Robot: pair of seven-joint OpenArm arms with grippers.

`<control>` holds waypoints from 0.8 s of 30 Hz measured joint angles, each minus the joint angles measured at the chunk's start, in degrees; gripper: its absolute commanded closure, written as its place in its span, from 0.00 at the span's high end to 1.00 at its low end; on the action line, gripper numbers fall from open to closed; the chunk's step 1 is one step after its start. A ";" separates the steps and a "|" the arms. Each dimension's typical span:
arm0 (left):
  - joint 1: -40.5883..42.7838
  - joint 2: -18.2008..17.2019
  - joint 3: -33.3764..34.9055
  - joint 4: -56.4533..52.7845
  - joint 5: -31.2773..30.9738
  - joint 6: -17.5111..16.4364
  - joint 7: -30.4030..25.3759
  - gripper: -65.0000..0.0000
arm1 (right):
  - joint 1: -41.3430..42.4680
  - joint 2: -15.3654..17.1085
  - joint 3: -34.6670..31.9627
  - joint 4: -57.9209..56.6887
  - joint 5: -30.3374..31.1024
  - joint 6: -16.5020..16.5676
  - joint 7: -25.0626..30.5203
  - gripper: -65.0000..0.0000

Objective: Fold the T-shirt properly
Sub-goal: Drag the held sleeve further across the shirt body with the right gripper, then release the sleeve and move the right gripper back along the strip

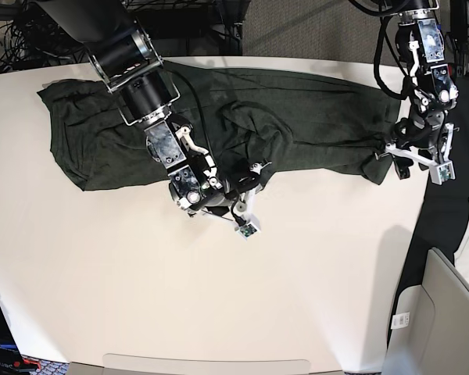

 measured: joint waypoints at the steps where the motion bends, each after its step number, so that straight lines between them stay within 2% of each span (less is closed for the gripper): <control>1: -0.02 -0.02 0.00 0.00 0.00 0.02 0.00 0.47 | -0.02 0.00 -0.11 -0.07 0.00 0.00 0.11 0.38; 8: -0.02 -0.04 0.00 0.00 0.00 0.02 0.00 0.47 | -0.24 0.00 -4.85 0.48 -0.35 -0.26 0.46 0.38; 11: 0.00 -0.02 0.00 0.00 0.00 0.00 0.00 0.47 | -1.07 -0.33 -5.14 2.12 -0.22 -0.24 -1.62 0.38; 16: 0.00 0.00 0.00 0.02 0.00 0.02 0.02 0.47 | -2.08 -0.28 -5.20 3.48 -0.17 -0.20 -2.01 0.37; 18: -0.02 -0.02 0.00 0.02 0.00 0.00 0.00 0.47 | -2.10 -0.17 -5.20 3.50 -0.02 -0.20 -1.97 0.31; 24: -0.02 -0.02 0.00 0.02 0.00 0.02 0.00 0.47 | -2.51 -0.17 -5.01 3.61 0.13 -0.20 -1.95 0.00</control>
